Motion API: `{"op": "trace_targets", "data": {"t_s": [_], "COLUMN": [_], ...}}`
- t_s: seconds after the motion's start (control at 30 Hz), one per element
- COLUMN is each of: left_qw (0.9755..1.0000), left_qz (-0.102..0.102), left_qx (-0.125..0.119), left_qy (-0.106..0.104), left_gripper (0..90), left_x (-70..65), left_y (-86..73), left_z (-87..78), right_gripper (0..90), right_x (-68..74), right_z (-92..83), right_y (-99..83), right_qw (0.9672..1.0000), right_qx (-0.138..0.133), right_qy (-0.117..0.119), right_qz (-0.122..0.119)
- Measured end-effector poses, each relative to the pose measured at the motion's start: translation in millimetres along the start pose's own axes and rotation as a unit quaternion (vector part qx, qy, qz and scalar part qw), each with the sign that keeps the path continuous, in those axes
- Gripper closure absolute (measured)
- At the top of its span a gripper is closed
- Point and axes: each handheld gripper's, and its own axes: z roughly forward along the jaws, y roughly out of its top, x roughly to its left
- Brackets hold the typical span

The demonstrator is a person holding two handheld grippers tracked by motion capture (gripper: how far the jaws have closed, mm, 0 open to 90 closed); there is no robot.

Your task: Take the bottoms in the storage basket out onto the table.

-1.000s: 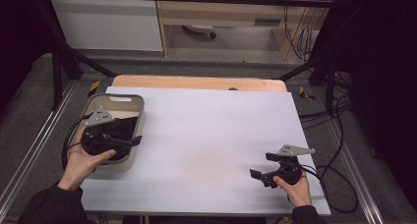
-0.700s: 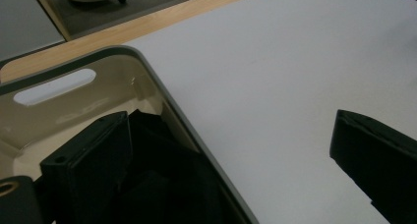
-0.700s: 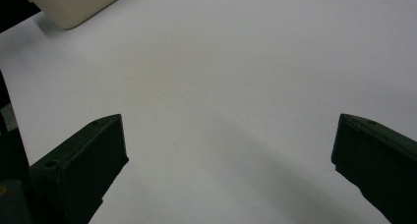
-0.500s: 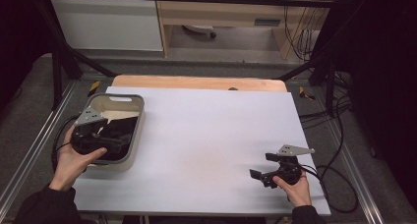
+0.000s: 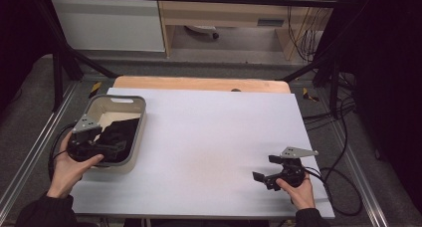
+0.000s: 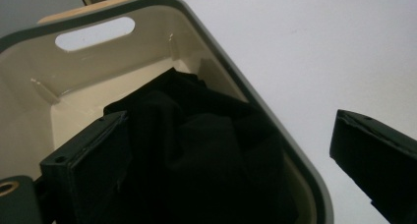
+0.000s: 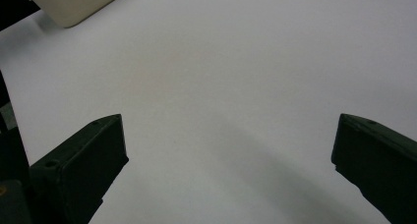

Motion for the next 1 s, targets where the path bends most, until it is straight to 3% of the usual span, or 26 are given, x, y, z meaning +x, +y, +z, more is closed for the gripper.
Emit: {"op": "trace_targets", "data": {"t_s": [0.2, 0.7, 1.0], "left_qw": [0.9999, 0.9983, 0.9968], "left_qz": [-0.006, -0.007, -0.015], "left_qx": [0.007, 0.052, 0.066], "left_qy": [0.01, 0.025, 0.041], "left_gripper": [2.6, 3.8, 8.9], "left_x": [2.0, 3.5, 7.2], "left_y": [-6.0, -19.1, -25.0], "left_z": [3.0, 27.2, 33.6], "right_gripper": [0.7, 0.6, 0.7], "right_x": [0.1, 0.0, 0.1], "right_z": [-0.2, 0.2, 0.5], "right_y": [0.1, -0.1, -0.1], "right_qw": [1.0, 1.0, 1.0], "right_qx": [0.0, 0.002, 0.004], "right_qy": [0.001, 0.001, 0.002], "right_qz": [0.001, -0.001, -0.001]}}
